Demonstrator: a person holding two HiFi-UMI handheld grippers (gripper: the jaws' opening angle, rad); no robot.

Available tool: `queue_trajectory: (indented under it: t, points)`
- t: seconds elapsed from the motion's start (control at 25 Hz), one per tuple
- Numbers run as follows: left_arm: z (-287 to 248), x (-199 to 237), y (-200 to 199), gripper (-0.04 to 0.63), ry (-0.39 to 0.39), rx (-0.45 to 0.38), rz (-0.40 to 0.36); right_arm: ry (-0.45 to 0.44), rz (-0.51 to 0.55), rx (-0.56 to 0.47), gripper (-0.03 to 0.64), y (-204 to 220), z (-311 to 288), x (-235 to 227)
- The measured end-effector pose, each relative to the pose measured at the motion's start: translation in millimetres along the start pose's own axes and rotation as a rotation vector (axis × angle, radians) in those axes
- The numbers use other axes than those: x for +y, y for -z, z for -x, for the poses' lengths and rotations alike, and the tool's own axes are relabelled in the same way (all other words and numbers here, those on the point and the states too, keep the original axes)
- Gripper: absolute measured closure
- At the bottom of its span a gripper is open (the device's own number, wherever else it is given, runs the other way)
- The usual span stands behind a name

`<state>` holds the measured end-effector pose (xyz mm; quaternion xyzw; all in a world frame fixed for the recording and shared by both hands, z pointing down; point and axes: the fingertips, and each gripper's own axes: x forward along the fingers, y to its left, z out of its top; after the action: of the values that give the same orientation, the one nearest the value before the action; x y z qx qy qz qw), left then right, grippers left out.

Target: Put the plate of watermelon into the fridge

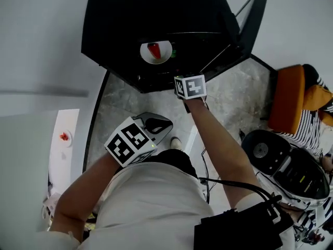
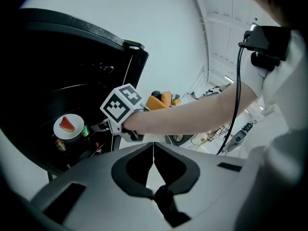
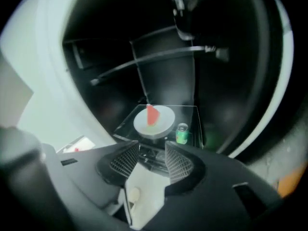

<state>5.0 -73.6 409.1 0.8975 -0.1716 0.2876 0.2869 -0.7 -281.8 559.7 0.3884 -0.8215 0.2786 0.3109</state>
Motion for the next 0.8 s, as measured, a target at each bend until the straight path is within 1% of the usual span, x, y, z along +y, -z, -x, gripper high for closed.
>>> queue_trajectory:
  t: [0.16,0.28,0.36,0.44,0.52,0.6,0.68,0.8]
  points:
    - [-3,-25,-4,0.581,-0.058,-0.047,0.045,-0.079,0.067,0.004,0.439,10,59,23]
    - [-2,-49,-1,0.581,-0.11,-0.089,0.088,-0.139,0.095,0.016,0.442,40,97,34]
    - [-3,-59,1,0.581,-0.148,-0.118,0.129,-0.178,0.099,0.024,0.456,57,119,37]
    - [-5,-67,7,0.581,-0.177,-0.132,0.166,-0.211,0.108,0.028,0.488,72,138,39]
    - [-6,-82,15,0.583,-0.187,-0.126,0.181,-0.236,0.121,0.027,0.521,87,157,43]
    - [-3,-98,21,0.581,-0.193,-0.118,0.181,-0.247,0.132,0.024,0.571,99,178,50]
    - [4,-110,26,0.582,-0.195,-0.126,0.185,-0.258,0.137,0.023,0.586,110,200,61]
    - [16,-127,35,0.583,-0.194,-0.147,0.184,-0.28,0.14,0.019,0.592,126,228,82]
